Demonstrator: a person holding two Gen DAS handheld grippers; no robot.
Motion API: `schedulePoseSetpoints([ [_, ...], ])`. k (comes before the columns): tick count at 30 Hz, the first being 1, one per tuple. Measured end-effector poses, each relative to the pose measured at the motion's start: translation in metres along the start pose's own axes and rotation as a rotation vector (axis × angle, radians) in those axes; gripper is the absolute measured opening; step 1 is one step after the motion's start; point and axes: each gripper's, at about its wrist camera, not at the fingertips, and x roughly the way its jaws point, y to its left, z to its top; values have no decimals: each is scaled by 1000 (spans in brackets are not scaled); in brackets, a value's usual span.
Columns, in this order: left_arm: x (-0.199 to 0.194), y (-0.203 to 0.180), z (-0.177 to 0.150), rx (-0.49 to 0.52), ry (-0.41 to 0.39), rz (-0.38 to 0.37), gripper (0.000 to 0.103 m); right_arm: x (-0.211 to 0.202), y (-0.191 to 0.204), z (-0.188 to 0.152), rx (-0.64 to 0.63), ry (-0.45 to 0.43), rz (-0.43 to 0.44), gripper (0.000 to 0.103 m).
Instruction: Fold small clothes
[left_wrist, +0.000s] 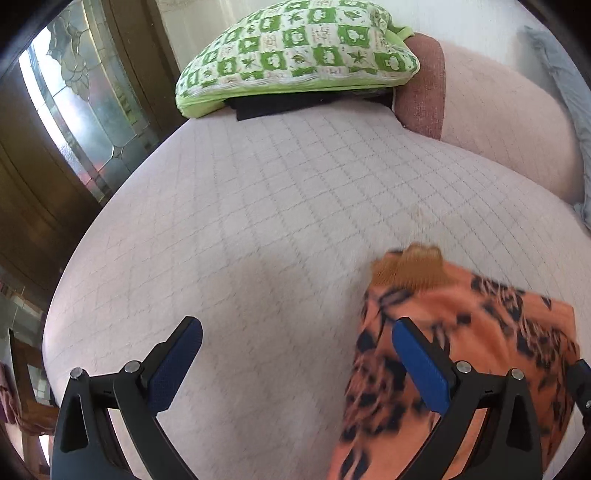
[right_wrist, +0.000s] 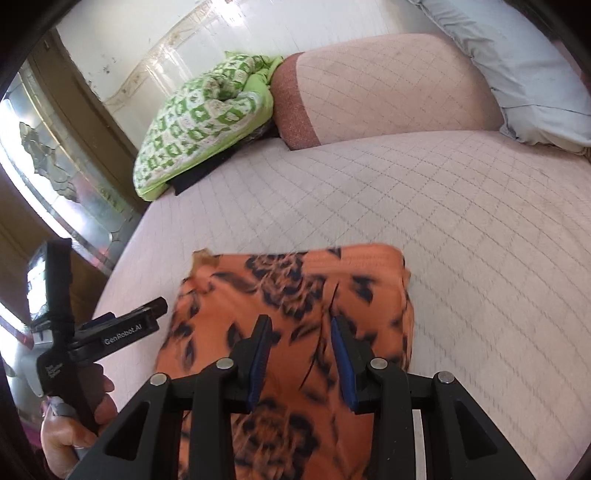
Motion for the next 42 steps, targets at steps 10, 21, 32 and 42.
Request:
schedulePoseSetpoints([
  [10,48,-35,4,155,52,110,103,58,-29,12,39,97,-20,36],
  [21,-60,-1,-23,105,-208,85,103,-28,-9,-9,5,-110,-24,37],
  [32,-205,80,-64,-5,-448,56,103,-170,48,-64,-116,-371,-154,63],
  [42,-287,116,-90,-18,-558,-23,103,-234,99,-93,-221,-407,-139,63],
])
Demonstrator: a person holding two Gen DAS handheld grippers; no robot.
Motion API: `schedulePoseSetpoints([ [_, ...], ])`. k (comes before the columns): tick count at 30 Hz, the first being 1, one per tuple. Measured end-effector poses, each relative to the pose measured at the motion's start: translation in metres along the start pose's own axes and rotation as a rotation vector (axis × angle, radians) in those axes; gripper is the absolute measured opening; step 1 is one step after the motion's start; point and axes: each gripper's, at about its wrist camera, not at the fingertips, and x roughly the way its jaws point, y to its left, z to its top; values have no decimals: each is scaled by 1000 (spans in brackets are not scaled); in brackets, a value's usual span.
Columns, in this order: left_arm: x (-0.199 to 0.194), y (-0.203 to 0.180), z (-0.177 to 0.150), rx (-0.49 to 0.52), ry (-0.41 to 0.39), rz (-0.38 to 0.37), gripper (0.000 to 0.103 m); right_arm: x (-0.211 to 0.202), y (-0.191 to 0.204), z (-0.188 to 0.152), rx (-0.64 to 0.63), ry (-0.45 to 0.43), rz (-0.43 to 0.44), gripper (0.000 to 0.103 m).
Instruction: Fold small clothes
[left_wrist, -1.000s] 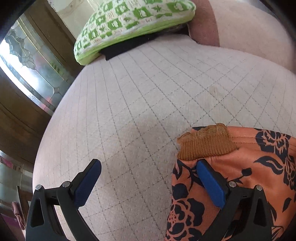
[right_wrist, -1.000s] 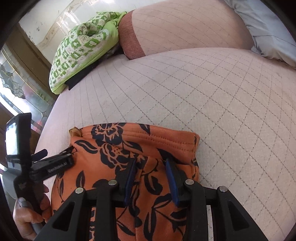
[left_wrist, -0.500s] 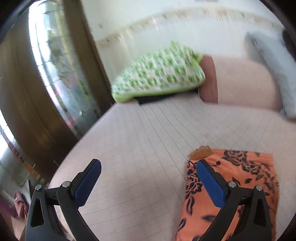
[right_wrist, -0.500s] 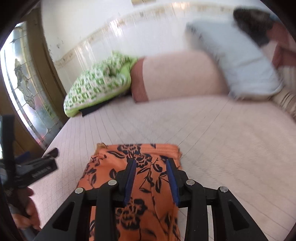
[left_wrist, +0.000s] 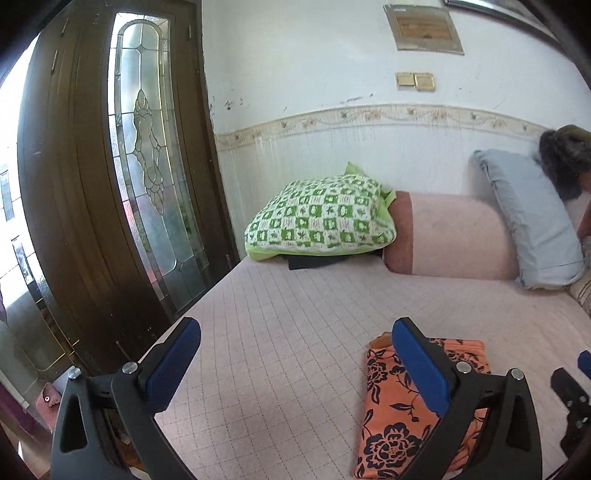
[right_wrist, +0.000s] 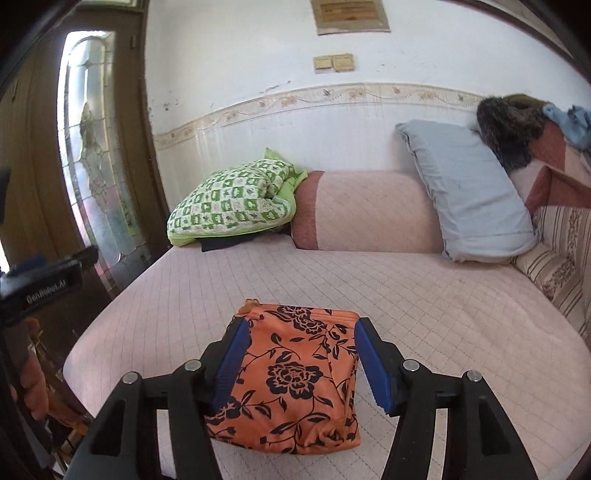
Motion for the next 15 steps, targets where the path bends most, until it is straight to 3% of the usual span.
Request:
schedulePoseSetpoints([
  [7,-31,13,9,-9,-26,-63,103,-28,13,2,-9,-25,15,63],
  [15,-56,30,16,-44,-53,-83,103,-41,21,5,-33,-41,16,63],
])
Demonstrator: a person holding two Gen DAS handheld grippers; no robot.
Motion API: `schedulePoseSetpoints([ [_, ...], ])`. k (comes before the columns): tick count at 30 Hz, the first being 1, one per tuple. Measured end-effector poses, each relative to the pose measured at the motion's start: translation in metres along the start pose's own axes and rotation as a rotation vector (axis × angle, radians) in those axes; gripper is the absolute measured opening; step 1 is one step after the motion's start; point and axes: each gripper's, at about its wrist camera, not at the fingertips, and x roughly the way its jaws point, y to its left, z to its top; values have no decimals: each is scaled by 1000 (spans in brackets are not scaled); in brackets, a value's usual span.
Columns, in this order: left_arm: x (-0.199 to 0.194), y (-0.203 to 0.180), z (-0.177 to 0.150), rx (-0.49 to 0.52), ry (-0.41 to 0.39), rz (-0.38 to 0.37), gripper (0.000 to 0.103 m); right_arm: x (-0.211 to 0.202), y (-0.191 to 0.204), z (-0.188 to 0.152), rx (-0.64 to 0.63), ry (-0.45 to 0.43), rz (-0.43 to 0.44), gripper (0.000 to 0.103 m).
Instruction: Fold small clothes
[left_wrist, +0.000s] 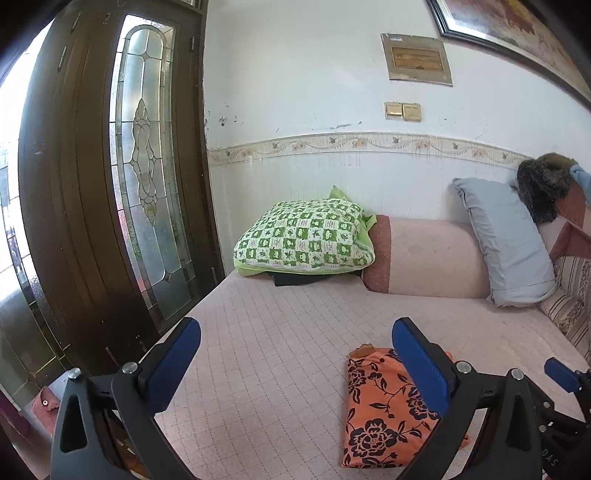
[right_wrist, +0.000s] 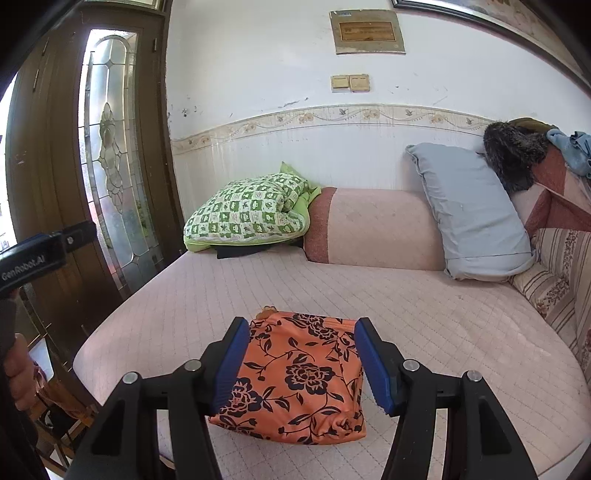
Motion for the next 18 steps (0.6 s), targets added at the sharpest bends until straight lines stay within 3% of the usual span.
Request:
schedulePoseSetpoints([
  [18,-16,-8,-2,68,-3,-32,103,-2,23,-9,-59,5,28,63],
])
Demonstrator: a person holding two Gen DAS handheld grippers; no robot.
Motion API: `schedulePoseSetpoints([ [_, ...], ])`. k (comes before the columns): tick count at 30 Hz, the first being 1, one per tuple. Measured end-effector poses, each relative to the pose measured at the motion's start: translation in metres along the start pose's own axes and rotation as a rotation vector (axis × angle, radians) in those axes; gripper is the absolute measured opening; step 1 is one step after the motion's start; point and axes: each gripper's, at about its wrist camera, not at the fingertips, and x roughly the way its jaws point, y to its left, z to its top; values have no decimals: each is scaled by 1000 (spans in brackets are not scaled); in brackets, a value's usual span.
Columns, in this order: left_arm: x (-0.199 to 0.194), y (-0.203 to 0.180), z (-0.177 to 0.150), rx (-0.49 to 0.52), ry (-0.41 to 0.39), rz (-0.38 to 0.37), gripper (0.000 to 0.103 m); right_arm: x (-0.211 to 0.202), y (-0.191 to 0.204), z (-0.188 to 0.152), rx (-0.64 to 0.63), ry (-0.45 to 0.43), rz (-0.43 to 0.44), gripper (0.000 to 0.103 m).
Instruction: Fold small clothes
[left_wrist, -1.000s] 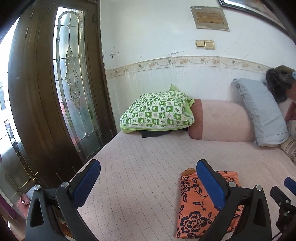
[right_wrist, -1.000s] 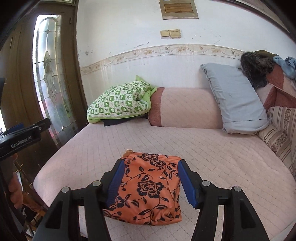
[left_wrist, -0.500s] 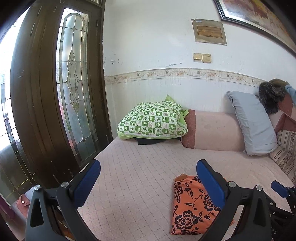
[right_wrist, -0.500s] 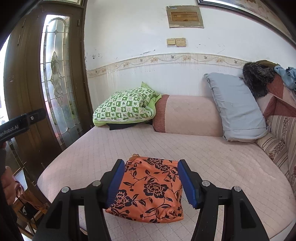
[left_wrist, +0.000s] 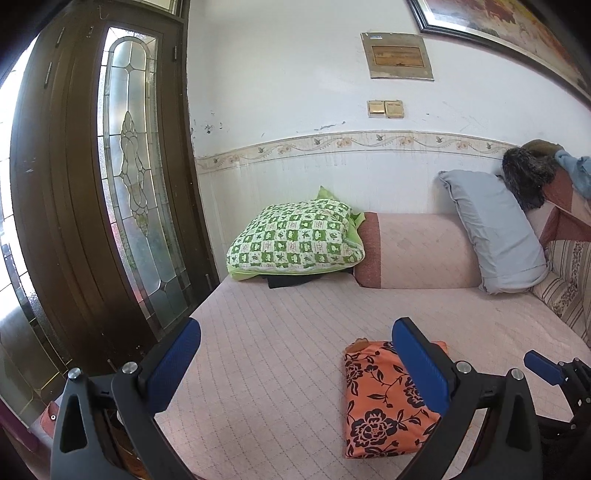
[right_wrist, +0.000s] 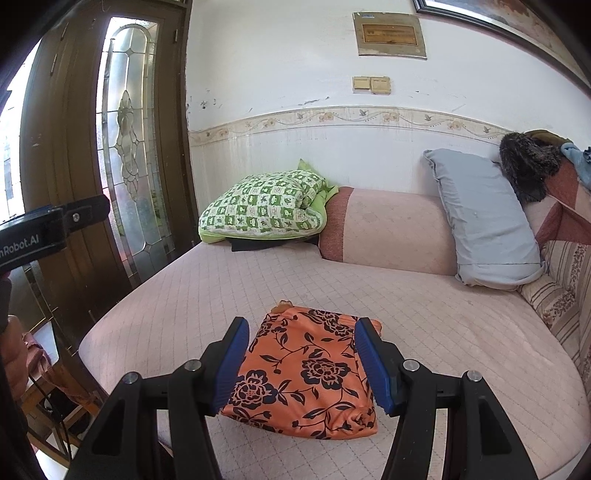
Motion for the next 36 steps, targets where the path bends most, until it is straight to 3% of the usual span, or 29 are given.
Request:
schedulePoseSetpoints([
  [28,-8,-13,9,4,39,-109,103,-13,-14,0,51,-11,-19,63],
  [36,-1,-3,12,19,57,-80,103,2,-5,14,97,-17,28,63],
])
